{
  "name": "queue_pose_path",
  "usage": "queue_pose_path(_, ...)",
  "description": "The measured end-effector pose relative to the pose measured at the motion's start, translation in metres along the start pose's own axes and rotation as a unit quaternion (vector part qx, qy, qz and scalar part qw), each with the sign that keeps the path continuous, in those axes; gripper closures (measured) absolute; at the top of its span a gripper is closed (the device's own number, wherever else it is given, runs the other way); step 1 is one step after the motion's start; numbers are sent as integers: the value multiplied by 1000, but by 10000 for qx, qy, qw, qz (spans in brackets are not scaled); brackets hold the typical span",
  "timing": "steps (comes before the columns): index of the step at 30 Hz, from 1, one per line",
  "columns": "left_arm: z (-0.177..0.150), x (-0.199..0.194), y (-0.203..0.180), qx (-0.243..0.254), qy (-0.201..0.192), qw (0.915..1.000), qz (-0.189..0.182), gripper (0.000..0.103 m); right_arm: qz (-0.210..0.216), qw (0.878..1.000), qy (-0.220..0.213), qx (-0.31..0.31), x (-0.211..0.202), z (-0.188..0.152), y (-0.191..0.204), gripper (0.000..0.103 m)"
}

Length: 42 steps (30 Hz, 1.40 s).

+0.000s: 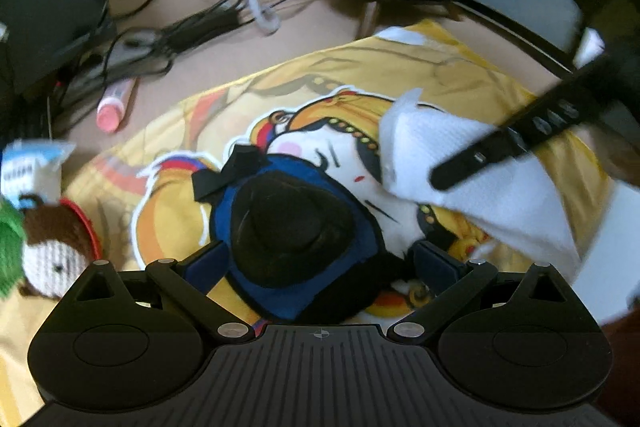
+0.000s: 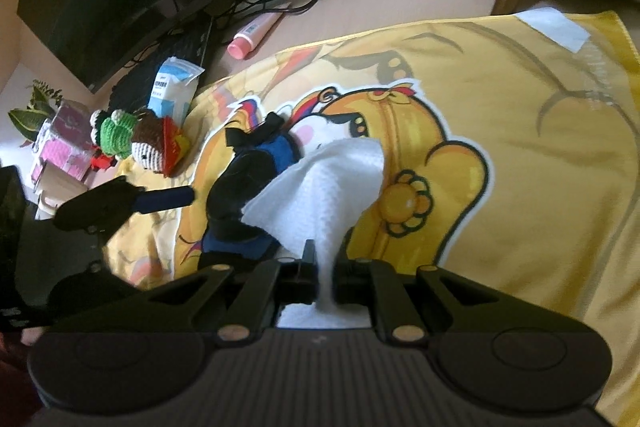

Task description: Organize soft objects

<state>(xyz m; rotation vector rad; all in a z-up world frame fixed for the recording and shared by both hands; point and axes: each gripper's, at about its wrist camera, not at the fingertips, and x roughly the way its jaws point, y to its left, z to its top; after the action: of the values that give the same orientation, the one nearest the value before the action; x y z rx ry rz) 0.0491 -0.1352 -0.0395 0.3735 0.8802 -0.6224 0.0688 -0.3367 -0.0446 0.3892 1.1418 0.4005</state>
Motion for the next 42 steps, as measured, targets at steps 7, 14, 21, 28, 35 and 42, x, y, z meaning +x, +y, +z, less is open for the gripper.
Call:
queue_pose_path(7,-10,-2,8,1004,-38,9949,-17,2,138,9991,47,-398,4,0,14,94)
queue_pose_path(14,6,35,20,493,233,9982,-260,2,167,9977,374,-541,34,0,29,94)
queue_pose_path(21,4,44,28,116,168,9986,-491,0,775,9960,430,72,52,17,20,92)
queue_pose_path(28,17,30,29,30,-333,9931,-1123,0,1463,9873,310,542,42,30,15,92)
queue_pose_path(35,11,36,-1,897,-114,9949,-444,0,665,9970,295,268,34,38,3,92)
queue_pose_path(42,3,17,44,-813,-37,9939,-750,0,-851,9960,-177,-215,9,40,-20,90)
